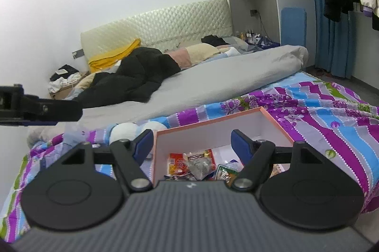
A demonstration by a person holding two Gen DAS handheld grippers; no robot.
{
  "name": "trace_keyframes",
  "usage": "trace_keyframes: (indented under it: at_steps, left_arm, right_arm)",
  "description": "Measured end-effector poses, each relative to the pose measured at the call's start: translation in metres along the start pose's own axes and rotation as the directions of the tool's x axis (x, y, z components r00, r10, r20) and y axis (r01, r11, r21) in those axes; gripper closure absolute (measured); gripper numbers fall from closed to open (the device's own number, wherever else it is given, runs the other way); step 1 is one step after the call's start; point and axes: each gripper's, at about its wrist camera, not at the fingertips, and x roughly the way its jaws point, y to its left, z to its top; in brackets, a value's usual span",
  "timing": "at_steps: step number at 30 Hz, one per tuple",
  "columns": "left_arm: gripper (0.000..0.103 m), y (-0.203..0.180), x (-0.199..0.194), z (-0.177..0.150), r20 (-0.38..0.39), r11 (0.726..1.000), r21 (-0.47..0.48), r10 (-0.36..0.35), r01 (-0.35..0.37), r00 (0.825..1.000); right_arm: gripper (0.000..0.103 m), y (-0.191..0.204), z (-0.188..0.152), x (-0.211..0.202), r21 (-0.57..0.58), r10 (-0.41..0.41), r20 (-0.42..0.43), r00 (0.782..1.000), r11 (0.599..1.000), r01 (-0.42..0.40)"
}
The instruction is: Organize snacks
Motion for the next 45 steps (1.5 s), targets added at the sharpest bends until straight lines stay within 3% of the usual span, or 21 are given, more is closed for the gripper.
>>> trace_keyframes:
  at_steps: [8, 15, 21, 26, 31, 33, 35, 45]
  left_arm:
    - [0.018, -0.014, -0.051, -0.028, 0.046, 0.998, 0.050, 0.030, -0.033, 0.998]
    - [0.018, -0.015, -0.082, -0.060, 0.055, 0.999, 0.030, 0.035, -0.037, 0.998]
    - [0.018, -0.017, -0.088, -0.086, 0.034, 0.999, 0.017, 0.037, -0.038, 0.999]
    - [0.018, -0.020, -0.087, -0.104, 0.038, 0.999, 0.038, -0.008, 0.007, 0.999]
    - [0.017, -0.018, -0.078, -0.111, 0.019, 0.998, 0.066, 0.017, -0.018, 1.000]
    - [0.006, -0.015, -0.077, -0.112, 0.035, 0.998, 0.057, 0.028, -0.030, 0.999]
    - [0.002, -0.013, -0.076, -0.113, 0.051, 0.997, 0.048, 0.059, -0.061, 0.997]
    - [0.000, -0.003, -0.068, -0.115, 0.011, 0.996, 0.014, 0.092, -0.092, 0.996]
  right_arm:
    - [0.029, 0.007, -0.015, -0.045, -0.008, -0.007, 0.020, 1.000, 1.000, 0.007]
    - [0.029, -0.004, -0.043, -0.074, 0.007, -0.055, -0.005, 0.998, 0.998, 0.055]
    - [0.029, -0.006, -0.061, -0.093, 0.004, -0.073, 0.005, 0.997, 0.997, 0.073]
    - [0.029, -0.006, -0.070, -0.101, 0.015, -0.075, 0.017, 0.997, 0.997, 0.075]
    - [0.029, -0.007, -0.080, -0.099, 0.027, -0.088, 0.023, 0.996, 0.996, 0.088]
    - [0.009, -0.008, -0.084, -0.095, 0.032, -0.099, 0.022, 0.995, 0.995, 0.098]
    - [0.000, -0.010, -0.087, -0.092, 0.052, -0.108, 0.018, 0.994, 0.993, 0.107]
    - [0.000, -0.009, -0.088, -0.094, 0.048, -0.117, 0.031, 0.993, 0.992, 0.116]
